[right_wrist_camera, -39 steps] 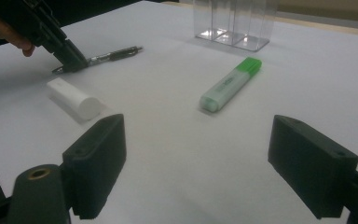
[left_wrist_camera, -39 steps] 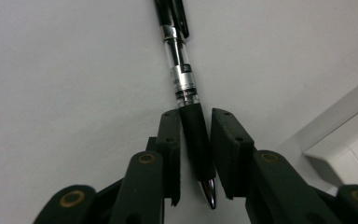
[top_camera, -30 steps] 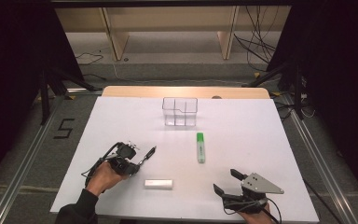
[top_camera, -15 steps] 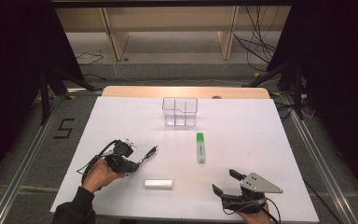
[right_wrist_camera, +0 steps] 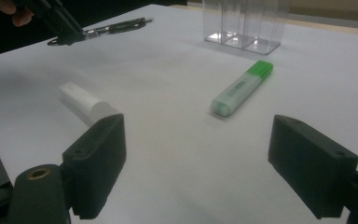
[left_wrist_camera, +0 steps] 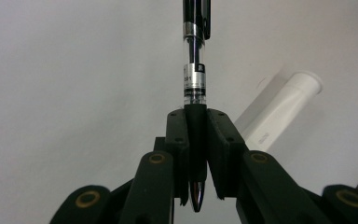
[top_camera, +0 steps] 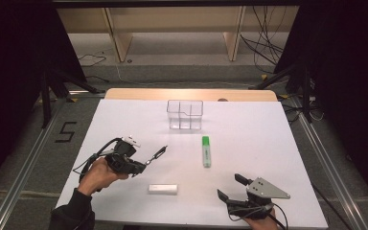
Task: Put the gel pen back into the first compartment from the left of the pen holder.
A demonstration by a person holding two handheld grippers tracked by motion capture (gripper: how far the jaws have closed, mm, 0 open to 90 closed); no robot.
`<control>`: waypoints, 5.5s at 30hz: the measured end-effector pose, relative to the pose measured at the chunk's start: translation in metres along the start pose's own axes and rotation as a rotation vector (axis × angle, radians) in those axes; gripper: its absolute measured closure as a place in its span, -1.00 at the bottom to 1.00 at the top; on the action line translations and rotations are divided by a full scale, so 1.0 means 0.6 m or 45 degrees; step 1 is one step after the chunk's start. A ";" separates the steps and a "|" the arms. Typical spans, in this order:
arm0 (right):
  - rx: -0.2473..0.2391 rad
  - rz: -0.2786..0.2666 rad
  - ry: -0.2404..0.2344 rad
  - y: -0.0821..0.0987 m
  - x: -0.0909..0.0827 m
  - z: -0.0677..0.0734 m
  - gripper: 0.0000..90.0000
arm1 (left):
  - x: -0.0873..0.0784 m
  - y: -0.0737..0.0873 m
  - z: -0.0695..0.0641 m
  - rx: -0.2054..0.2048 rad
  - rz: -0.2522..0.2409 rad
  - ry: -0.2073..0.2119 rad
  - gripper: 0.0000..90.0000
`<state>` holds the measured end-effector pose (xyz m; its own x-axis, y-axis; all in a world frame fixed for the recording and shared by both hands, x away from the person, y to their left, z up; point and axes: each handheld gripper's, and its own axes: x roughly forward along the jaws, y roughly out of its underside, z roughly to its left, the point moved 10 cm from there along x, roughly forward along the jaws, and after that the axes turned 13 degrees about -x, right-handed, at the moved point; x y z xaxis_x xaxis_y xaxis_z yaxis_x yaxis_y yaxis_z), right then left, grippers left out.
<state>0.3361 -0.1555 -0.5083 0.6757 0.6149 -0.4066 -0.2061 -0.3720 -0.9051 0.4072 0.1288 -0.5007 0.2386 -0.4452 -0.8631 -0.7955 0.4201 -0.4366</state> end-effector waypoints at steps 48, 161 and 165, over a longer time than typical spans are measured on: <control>-0.792 0.125 0.105 -0.057 0.030 0.061 -0.46 | 0.094 -0.033 -0.210 0.413 0.267 0.256 0.76; -1.672 0.351 0.289 -0.034 0.100 0.097 0.77 | 0.027 -0.008 -0.146 0.347 0.215 0.176 -0.17; -1.601 0.345 0.302 -0.039 0.095 0.082 0.77 | 0.021 -0.006 -0.131 0.339 0.144 0.205 -0.34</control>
<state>0.3444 -0.0775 -0.5167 0.8514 0.3295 -0.4082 0.3563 -0.9343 -0.0110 0.3693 0.0596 -0.4900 0.0489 -0.4940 -0.8681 -0.6331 0.6569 -0.4095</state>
